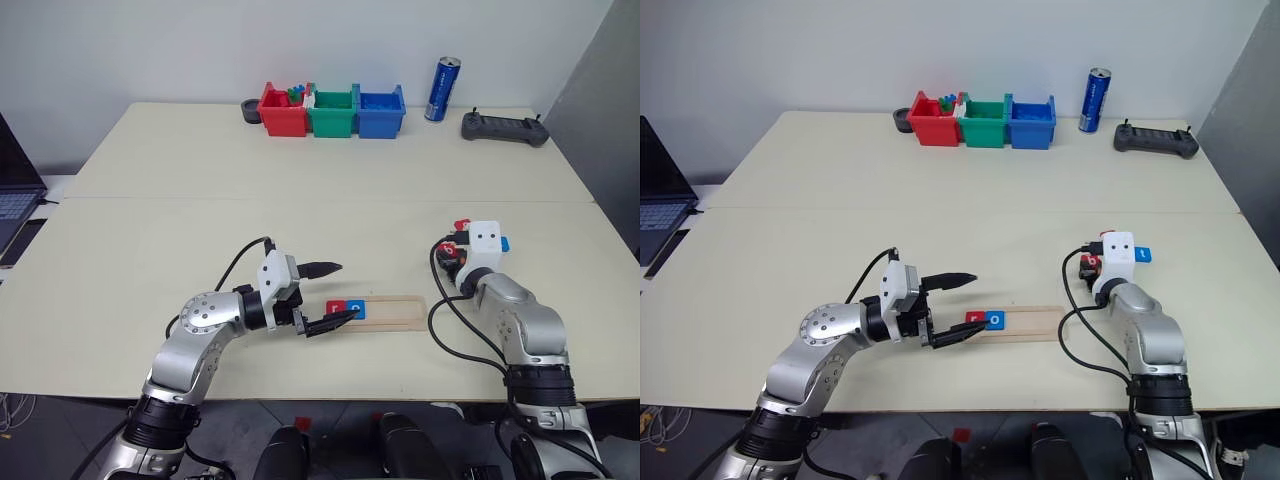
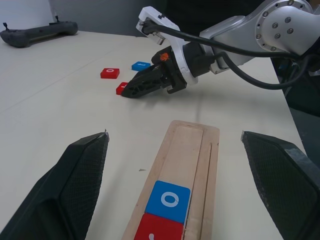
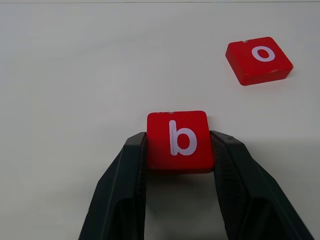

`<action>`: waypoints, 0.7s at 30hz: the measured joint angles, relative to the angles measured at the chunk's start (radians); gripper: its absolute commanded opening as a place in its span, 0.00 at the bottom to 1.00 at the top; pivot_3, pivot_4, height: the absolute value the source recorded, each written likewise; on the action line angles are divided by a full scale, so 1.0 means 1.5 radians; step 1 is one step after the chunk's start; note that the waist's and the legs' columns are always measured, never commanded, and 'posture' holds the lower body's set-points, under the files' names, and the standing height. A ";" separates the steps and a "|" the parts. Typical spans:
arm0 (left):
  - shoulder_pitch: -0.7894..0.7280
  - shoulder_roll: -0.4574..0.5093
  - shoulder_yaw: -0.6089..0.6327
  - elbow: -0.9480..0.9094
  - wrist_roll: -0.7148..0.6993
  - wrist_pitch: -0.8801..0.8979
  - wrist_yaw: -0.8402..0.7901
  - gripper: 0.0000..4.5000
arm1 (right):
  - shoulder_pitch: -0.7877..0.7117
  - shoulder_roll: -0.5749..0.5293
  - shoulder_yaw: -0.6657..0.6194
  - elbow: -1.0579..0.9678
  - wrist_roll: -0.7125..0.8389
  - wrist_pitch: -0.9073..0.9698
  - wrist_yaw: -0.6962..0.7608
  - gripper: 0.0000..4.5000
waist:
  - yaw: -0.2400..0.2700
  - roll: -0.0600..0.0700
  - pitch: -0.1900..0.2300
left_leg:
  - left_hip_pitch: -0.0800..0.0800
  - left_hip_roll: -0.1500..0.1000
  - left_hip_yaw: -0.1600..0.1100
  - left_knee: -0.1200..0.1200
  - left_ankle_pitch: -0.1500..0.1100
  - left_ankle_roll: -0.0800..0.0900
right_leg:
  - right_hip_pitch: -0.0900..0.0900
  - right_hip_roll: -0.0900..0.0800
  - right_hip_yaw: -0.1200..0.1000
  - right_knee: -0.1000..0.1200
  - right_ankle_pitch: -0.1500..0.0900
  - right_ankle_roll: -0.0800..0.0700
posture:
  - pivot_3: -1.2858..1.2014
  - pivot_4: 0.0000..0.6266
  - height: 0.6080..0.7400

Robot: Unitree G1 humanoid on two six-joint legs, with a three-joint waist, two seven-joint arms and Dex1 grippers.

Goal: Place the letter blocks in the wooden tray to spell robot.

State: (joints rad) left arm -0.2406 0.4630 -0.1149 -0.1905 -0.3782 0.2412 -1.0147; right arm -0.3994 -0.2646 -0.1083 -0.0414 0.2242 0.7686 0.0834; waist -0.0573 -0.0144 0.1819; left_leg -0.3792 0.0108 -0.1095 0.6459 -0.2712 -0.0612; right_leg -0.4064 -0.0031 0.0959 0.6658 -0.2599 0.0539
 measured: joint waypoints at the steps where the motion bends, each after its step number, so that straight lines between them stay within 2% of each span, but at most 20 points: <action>1: 0.001 0.001 0.000 0.000 0.000 -0.001 0.000 1.00 | 0.011 -0.003 0.001 -0.015 -0.001 0.004 0.003 0.32 | 0.000 0.000 0.000 | 0.000 0.000 0.000 0.000 0.000 0.000 | 0.000 0.000 0.000 0.000 0.000 0.000 | 0.52 0.24 1.00; 4: 0.009 0.004 -0.003 -0.001 0.000 -0.003 -0.002 1.00 | 0.048 -0.021 0.002 -0.070 0.001 0.029 0.016 0.32 | 0.002 0.000 0.000 | 0.000 0.000 0.000 0.000 0.000 0.000 | 0.000 0.000 0.000 0.000 0.000 0.000 | 0.52 0.24 1.00; 7: 0.027 0.012 -0.005 -0.006 -0.001 -0.005 -0.013 1.00 | 0.118 -0.056 -0.013 -0.188 0.017 0.109 0.029 0.32 | 0.005 0.000 0.000 | -0.001 0.000 0.000 0.000 0.000 0.000 | 0.000 0.000 0.000 -0.001 0.000 0.000 | 0.52 0.24 1.00; 12: 0.043 0.019 -0.010 -0.026 -0.010 -0.020 -0.040 1.00 | 0.216 -0.058 -0.052 -0.383 0.054 0.279 0.028 0.32 | 0.004 0.000 0.000 | 0.000 0.000 0.000 -0.001 0.000 0.000 | 0.000 0.000 0.000 0.000 0.000 0.000 | 0.52 0.24 1.00; 16: 0.050 0.030 -0.013 -0.027 -0.011 -0.023 -0.060 1.00 | 0.247 -0.034 -0.062 -0.481 0.065 0.387 0.017 0.32 | 0.002 0.000 0.000 | 0.000 0.001 0.000 0.000 0.000 0.000 | 0.000 0.001 0.000 -0.001 -0.002 0.003 | 0.52 0.24 1.00; 21: 0.041 0.029 -0.014 -0.024 -0.011 -0.023 -0.068 1.00 | 0.248 -0.018 -0.040 -0.501 0.060 0.418 0.007 0.69 | 0.002 0.000 -0.001 | 0.000 0.001 0.000 0.000 0.000 0.000 | 0.000 0.000 0.000 -0.001 -0.002 0.003 | 0.52 0.24 1.00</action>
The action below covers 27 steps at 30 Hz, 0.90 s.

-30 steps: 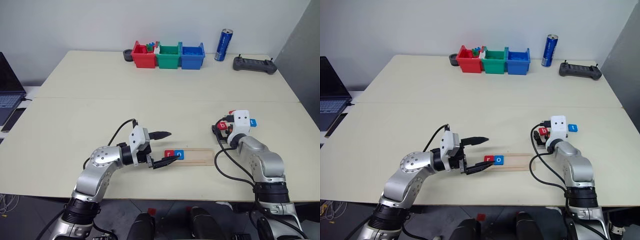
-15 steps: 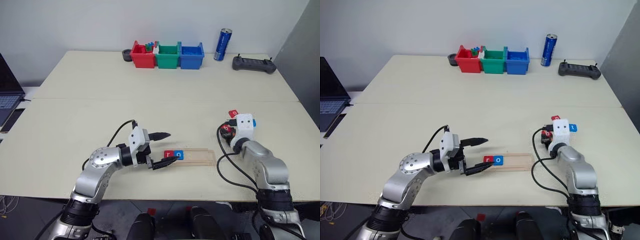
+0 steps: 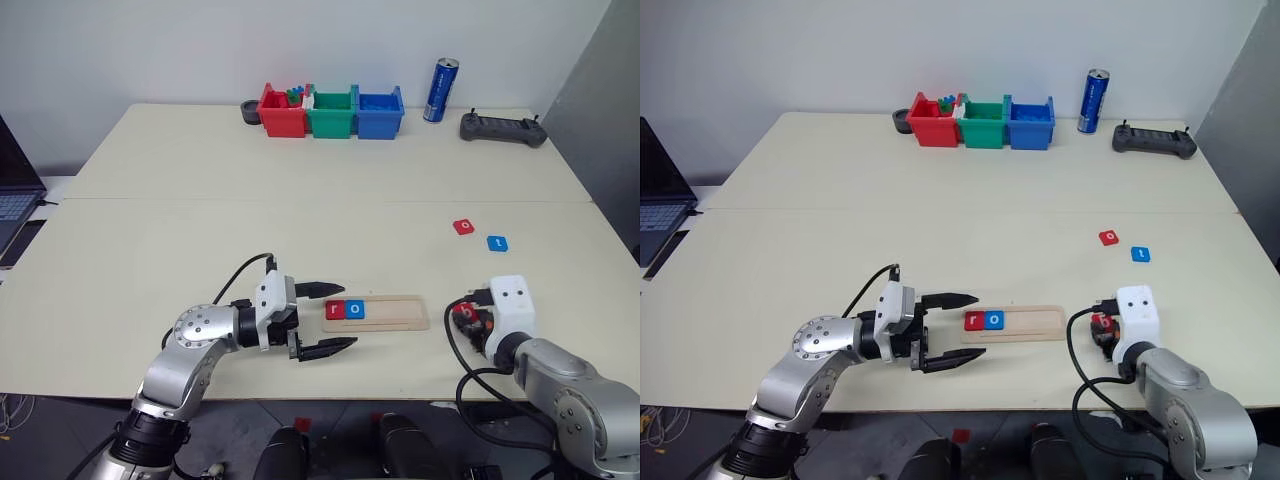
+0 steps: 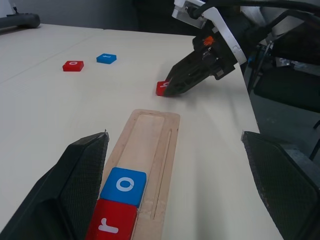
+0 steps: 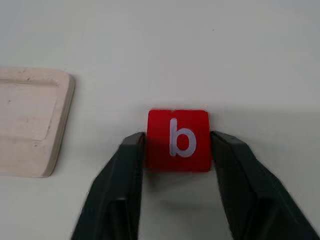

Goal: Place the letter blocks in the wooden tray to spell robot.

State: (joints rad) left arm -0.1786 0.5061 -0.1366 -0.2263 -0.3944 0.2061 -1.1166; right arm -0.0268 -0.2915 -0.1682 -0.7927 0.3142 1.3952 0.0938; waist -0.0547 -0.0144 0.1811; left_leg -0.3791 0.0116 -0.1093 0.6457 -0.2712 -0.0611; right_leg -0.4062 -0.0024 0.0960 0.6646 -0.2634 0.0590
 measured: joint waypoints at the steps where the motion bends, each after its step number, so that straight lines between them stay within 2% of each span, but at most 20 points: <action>1: -0.004 0.000 -0.001 0.001 0.000 0.000 -0.001 1.00 | 0.000 0.000 0.004 0.000 0.000 -0.002 0.001 0.78 | 0.000 0.000 0.000 | 0.000 0.000 0.000 0.000 0.000 0.000 | 0.000 0.000 0.000 0.000 0.000 0.000 | 0.52 0.24 1.00; 4: -0.011 -0.001 -0.003 0.001 0.000 0.000 -0.004 1.00 | -0.010 -0.005 0.008 0.006 0.001 -0.005 0.011 1.00 | 0.000 0.000 0.000 | 0.000 0.000 0.000 0.000 0.000 0.000 | 0.000 0.000 0.000 0.000 0.000 0.000 | 0.52 0.24 1.00; 9: -0.012 -0.001 -0.003 0.004 0.000 -0.001 -0.005 1.00 | -0.073 -0.083 -0.018 0.022 0.015 0.019 0.059 1.00 | 0.000 0.000 0.000 | 0.000 0.000 0.000 0.000 0.000 0.000 | 0.000 0.000 0.000 0.000 0.000 0.000 | 0.52 0.24 1.00; 12: -0.012 -0.002 -0.004 0.004 0.000 -0.004 -0.006 1.00 | -0.106 -0.202 -0.016 0.034 0.033 -0.014 0.134 1.00 | 0.000 0.000 0.000 | 0.000 0.000 0.000 0.000 0.000 0.000 | 0.000 0.000 0.000 -0.001 0.000 0.000 | 0.52 0.24 1.00; 14: -0.012 -0.002 -0.004 0.005 0.000 -0.011 -0.007 1.00 | -0.098 -0.312 0.015 0.068 0.037 -0.108 0.231 1.00 | 0.000 0.000 0.001 | -0.001 0.000 0.000 0.000 0.000 0.000 | 0.000 0.000 0.000 -0.001 0.000 0.000 | 0.52 0.24 1.00; 17: -0.014 -0.003 -0.009 0.008 0.000 -0.014 -0.010 1.00 | -0.064 -0.409 0.023 0.155 0.044 -0.332 0.439 1.00 | 0.001 -0.001 0.001 | -0.001 -0.001 0.001 0.000 0.000 0.000 | 0.000 -0.001 0.000 -0.002 0.000 0.000 | 0.52 0.24 1.00; 22: -0.017 -0.004 -0.013 0.022 0.000 -0.018 -0.021 1.00 | -0.048 -0.453 0.050 0.349 0.024 -0.668 0.686 1.00 | 0.000 -0.002 0.002 | 0.000 0.000 0.001 0.000 0.000 0.000 | 0.001 -0.001 0.000 -0.002 0.000 0.001 | 0.52 0.24 1.00; 27: -0.020 -0.006 -0.018 0.023 0.000 -0.026 -0.021 1.00 | -0.109 -0.450 0.102 0.505 -0.017 -0.811 0.771 1.00 | -0.002 -0.002 0.002 | 0.001 0.000 0.001 0.000 0.000 0.000 | 0.001 0.000 0.001 -0.001 0.002 -0.003 | 0.52 0.24 1.00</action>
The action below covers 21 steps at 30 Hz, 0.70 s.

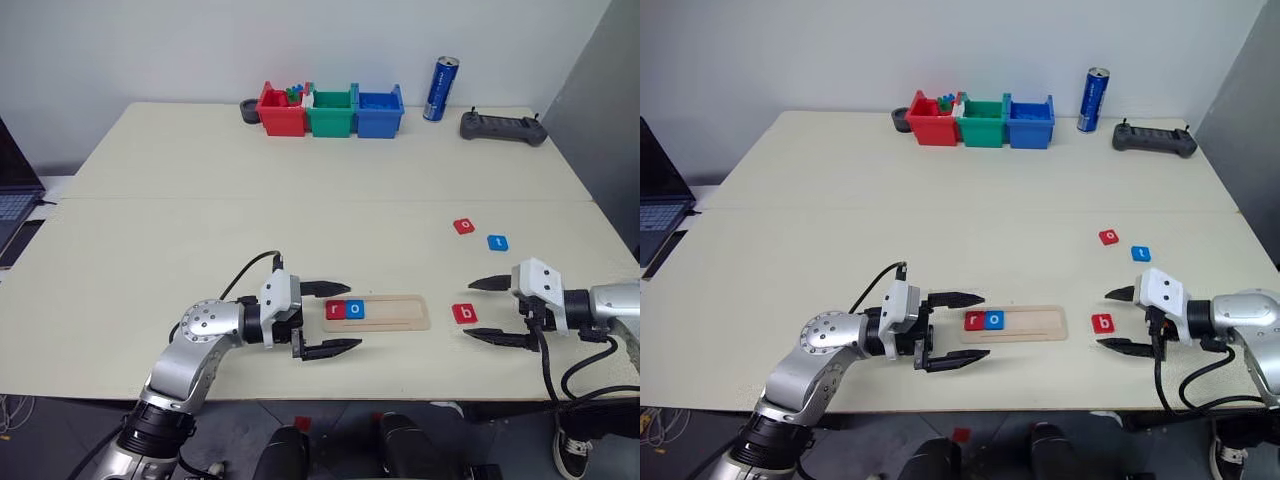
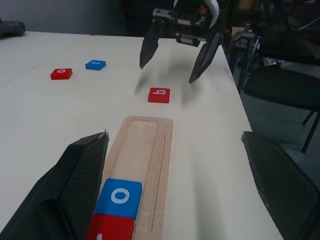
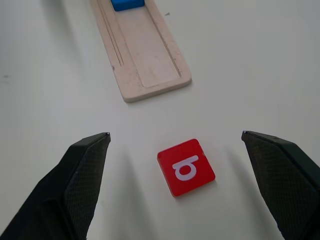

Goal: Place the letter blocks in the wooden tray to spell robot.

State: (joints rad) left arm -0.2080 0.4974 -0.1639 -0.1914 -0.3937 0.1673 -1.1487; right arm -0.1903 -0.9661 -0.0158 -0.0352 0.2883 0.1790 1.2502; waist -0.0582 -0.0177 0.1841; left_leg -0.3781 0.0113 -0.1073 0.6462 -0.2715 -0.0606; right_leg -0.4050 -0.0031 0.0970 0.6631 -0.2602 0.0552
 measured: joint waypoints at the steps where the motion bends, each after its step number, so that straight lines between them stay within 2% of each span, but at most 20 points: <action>1: 0.000 0.000 -0.001 0.000 0.000 0.000 0.000 1.00 | -0.018 0.006 0.009 0.029 -0.009 -0.022 0.009 1.00 | 0.000 0.000 0.000 | 0.000 0.000 0.000 0.000 0.000 0.000 | 0.000 0.000 0.000 0.000 0.000 0.000 | 0.52 0.24 1.00; 7: 0.005 0.000 -0.006 -0.001 0.000 -0.004 0.000 1.00 | -0.062 0.040 0.057 0.133 -0.047 -0.092 0.038 1.00 | 0.002 0.000 0.000 | 0.000 0.000 0.000 0.000 0.000 0.000 | 0.000 0.000 0.000 0.000 0.000 0.000 | 0.52 0.24 1.00; 19: 0.008 0.001 -0.012 0.005 0.002 -0.034 -0.013 1.00 | -0.079 0.046 0.076 0.203 -0.071 -0.127 0.058 1.00 | 0.004 0.000 0.000 | 0.000 0.000 0.000 0.000 0.000 0.000 | 0.000 -0.001 0.000 0.000 0.000 0.000 | 0.52 0.24 1.00; 21: 0.012 0.001 -0.013 0.008 0.004 -0.041 -0.013 1.00 | -0.081 0.047 0.076 0.210 -0.072 -0.135 0.058 0.91 | 0.004 0.000 0.000 | 0.000 0.000 0.000 0.000 0.000 0.000 | 0.000 -0.001 0.000 0.000 0.000 0.000 | 0.52 0.24 1.00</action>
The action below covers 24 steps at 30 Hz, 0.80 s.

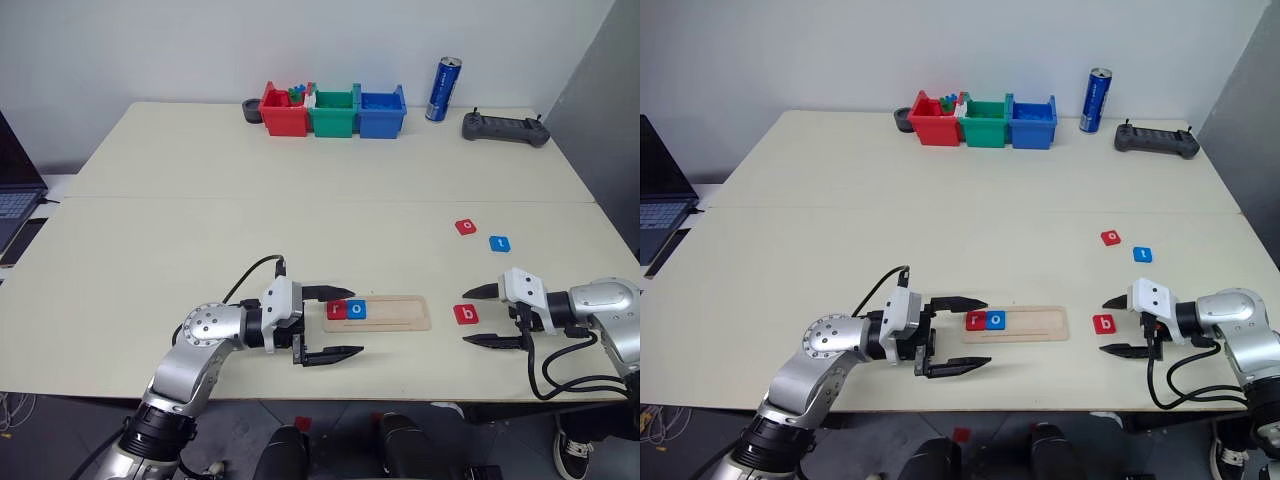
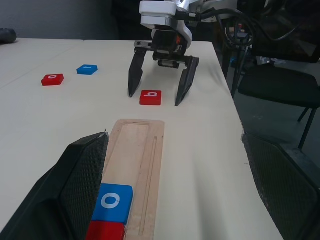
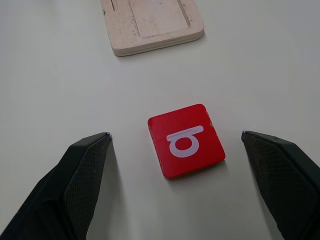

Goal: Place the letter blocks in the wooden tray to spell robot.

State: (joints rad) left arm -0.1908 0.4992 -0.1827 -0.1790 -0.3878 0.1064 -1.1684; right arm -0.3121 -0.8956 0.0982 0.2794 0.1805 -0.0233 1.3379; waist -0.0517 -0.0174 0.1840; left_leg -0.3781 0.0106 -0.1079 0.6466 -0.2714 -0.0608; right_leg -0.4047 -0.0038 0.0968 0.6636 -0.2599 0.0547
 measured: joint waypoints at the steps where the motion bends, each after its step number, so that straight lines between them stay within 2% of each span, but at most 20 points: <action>1: 0.001 0.000 -0.001 0.002 0.000 -0.003 0.000 1.00 | -0.001 0.001 0.000 0.002 0.000 -0.002 0.001 0.86 | 0.000 0.000 0.000 | 0.000 0.000 0.000 0.000 0.000 0.000 | 0.000 0.000 0.000 0.000 0.000 0.000 | 0.52 0.24 1.00; 8: 0.001 0.000 -0.004 0.016 0.001 -0.010 -0.001 1.00 | -0.002 0.003 0.000 0.003 0.000 -0.005 -0.001 0.32 | 0.000 0.000 0.000 | 0.000 0.000 0.000 0.000 0.000 0.000 | 0.000 0.000 0.000 0.001 0.000 0.000 | 0.52 0.24 1.00; 15: 0.001 0.001 -0.003 0.041 0.006 -0.038 -0.001 1.00 | -0.010 0.012 -0.001 -0.019 0.000 0.020 -0.029 0.32 | -0.001 0.000 0.000 | 0.000 0.000 0.000 0.000 0.000 0.000 | 0.000 0.000 0.000 0.001 0.000 0.000 | 0.52 0.24 1.00; 24: 0.040 0.025 0.059 0.067 0.006 -0.074 0.010 1.00 | -0.067 0.083 0.010 -0.249 0.055 0.214 -0.090 0.32 | -0.001 0.000 0.000 | 0.000 0.000 -0.001 0.000 0.000 0.000 | 0.000 0.000 0.000 0.001 0.000 0.000 | 0.52 0.24 1.00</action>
State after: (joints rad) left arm -0.1313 0.5374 -0.0937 -0.0778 -0.3784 -0.0047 -1.1539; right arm -0.4133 -0.7708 0.1130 -0.0942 0.2624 0.2982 1.2028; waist -0.0537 -0.0170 0.1839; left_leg -0.3779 0.0111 -0.1088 0.6469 -0.2714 -0.0609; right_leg -0.4049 -0.0035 0.0963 0.6647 -0.2598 0.0546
